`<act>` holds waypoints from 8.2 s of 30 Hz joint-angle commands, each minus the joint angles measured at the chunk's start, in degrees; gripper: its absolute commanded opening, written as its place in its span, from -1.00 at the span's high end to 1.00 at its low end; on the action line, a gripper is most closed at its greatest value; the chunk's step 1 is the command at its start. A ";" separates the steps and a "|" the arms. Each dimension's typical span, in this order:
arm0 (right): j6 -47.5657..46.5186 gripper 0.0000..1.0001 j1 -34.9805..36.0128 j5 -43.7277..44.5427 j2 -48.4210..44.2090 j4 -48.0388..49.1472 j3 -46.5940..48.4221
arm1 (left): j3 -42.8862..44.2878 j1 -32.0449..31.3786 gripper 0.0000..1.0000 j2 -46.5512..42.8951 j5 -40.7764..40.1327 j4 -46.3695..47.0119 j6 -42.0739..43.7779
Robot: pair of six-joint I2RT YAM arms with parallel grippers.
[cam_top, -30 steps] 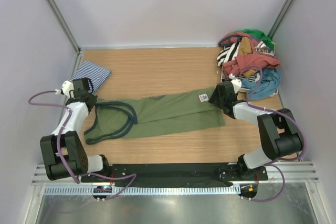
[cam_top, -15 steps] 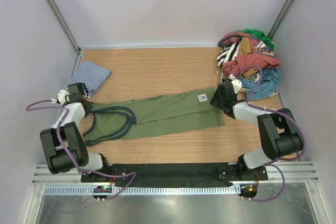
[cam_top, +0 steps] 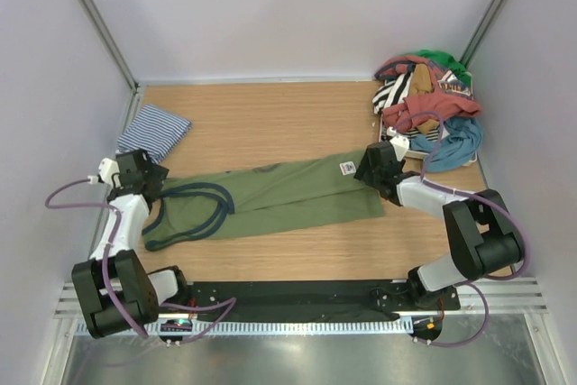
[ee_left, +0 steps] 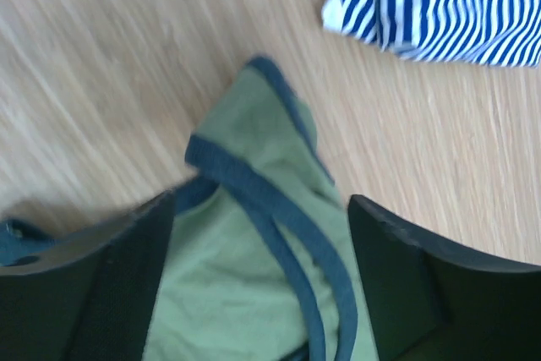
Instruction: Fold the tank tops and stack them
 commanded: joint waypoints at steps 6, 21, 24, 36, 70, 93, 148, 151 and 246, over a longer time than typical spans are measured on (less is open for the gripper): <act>-1.70 -0.47 4.98 6.24 -0.31 -1.63 4.19 | -1.39 -2.21 -0.99 -6.17 -5.91 -19.34 -13.27; -1.61 -0.49 4.98 5.71 -1.10 -1.63 4.10 | 0.91 -2.12 -0.99 -3.98 -10.77 -33.97 -16.96; -1.61 -0.48 4.98 5.27 -1.45 -1.63 3.84 | -0.85 -2.12 -0.99 -2.75 -9.36 -31.26 -17.84; -1.87 -0.46 4.90 4.22 -1.10 -0.48 3.31 | -0.51 -2.12 -0.99 7.27 -12.70 -19.47 -20.30; -2.14 -0.44 4.98 2.63 -1.45 0.13 3.05 | 20.67 -14.41 1.00 38.64 -1.18 -6.02 -16.79; 7.96 -0.34 19.91 -4.56 4.26 -8.49 -2.31 | 83.15 -28.49 1.00 72.55 2.31 -20.35 -2.73; 3.57 -0.46 6.74 -41.57 41.78 3.83 52.41 | 9.09 -29.81 -0.90 -3.53 19.38 -2.15 12.74; 5.41 -0.46 6.74 -41.05 46.79 1.63 58.56 | 5.30 -29.81 -0.92 -7.22 21.48 -2.68 12.83; 29.15 -0.15 42.95 -5.01 -9.47 2.15 -12.69 | -27.31 -40.09 -0.28 -32.01 23.86 -4.26 0.79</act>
